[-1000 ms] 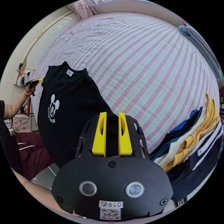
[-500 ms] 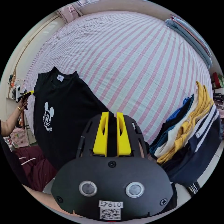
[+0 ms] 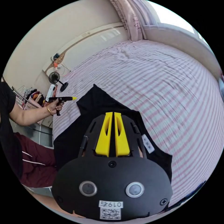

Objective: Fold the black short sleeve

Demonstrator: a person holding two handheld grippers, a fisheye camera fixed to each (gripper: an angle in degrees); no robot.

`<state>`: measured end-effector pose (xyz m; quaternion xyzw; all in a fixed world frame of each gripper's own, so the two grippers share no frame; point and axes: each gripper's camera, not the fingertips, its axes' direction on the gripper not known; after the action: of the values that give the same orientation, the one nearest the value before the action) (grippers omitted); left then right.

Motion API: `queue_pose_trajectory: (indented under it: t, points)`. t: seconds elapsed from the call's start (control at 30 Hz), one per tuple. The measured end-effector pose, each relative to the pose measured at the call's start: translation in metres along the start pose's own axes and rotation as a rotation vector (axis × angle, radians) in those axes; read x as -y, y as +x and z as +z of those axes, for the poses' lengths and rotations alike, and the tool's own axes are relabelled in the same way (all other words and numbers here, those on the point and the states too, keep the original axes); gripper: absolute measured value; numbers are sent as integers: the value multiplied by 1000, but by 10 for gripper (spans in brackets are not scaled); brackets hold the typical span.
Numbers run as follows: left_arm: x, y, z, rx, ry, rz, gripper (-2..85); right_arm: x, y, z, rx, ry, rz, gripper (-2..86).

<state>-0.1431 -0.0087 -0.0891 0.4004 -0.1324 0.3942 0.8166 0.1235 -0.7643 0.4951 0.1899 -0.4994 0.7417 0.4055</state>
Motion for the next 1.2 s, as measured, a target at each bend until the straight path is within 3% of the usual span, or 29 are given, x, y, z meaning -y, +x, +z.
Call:
queue_pose_trajectory:
  t: [0.2, 0.4, 0.53, 0.67, 0.97, 1.2]
  points:
    - [-18, 0, -9, -1, 26, 21, 90, 82, -11, 106, 75, -143, -196, 55]
    - [-19, 33, -11, 182, 34, 223, 90, 111, -37, 178, 33, -220, -355, 48]
    - [-16, 48, -14, 249, 41, 338, 80, 107, -30, 203, 72, -192, -305, 30]
    - [-5, 54, -20, 204, 54, 364, 57, 93, -21, 216, 108, -146, -245, 17]
    - [20, 33, -13, 110, -45, 270, 15, 61, 1, 253, 125, -150, -182, 7]
    - [29, 9, -28, 52, -14, 163, 8, 55, 12, 273, 114, -120, -158, 6]
